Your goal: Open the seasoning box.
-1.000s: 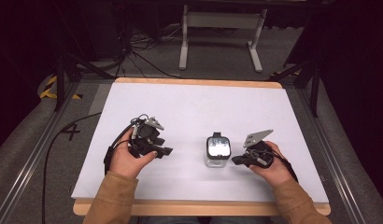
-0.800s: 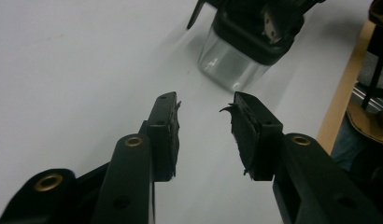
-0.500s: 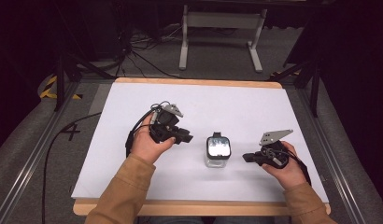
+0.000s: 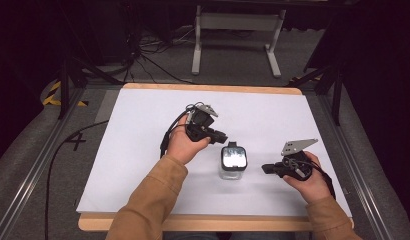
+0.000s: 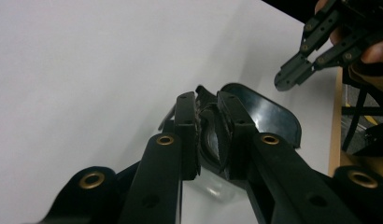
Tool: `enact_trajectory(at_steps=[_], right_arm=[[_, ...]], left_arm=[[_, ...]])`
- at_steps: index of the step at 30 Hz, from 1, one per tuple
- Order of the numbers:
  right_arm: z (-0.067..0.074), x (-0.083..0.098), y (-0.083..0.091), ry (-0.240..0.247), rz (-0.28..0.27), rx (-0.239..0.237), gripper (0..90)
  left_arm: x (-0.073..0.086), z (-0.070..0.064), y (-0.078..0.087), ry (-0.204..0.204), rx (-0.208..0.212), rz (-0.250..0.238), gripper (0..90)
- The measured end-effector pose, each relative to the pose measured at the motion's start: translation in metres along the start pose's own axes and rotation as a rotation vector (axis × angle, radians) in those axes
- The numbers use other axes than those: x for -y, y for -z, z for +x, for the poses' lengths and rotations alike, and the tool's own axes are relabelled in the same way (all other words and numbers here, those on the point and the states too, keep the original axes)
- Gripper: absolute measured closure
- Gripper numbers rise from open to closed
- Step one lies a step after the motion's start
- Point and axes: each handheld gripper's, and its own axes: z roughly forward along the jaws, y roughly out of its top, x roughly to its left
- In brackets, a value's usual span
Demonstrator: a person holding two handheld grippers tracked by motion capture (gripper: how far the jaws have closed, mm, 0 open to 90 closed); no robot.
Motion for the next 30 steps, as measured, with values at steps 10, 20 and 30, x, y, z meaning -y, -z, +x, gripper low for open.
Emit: enact_trajectory(at_steps=[10, 20, 30], right_arm=[[0.001, -0.001, -0.001, 0.004, -0.003, -0.011, 90.0], [0.001, -0.001, -0.003, 0.012, -0.001, -0.016, 90.0], [0.004, -0.003, -0.004, 0.017, 0.002, -0.018, 90.0]], left_arm=[[-0.005, 0.004, -0.027, -0.024, -0.013, 0.015, 83.1], [-0.007, 0.005, -0.034, 0.004, -0.004, 0.020, 86.0], [-0.007, 0.004, -0.036, 0.015, 0.012, 0.035, 86.7]])
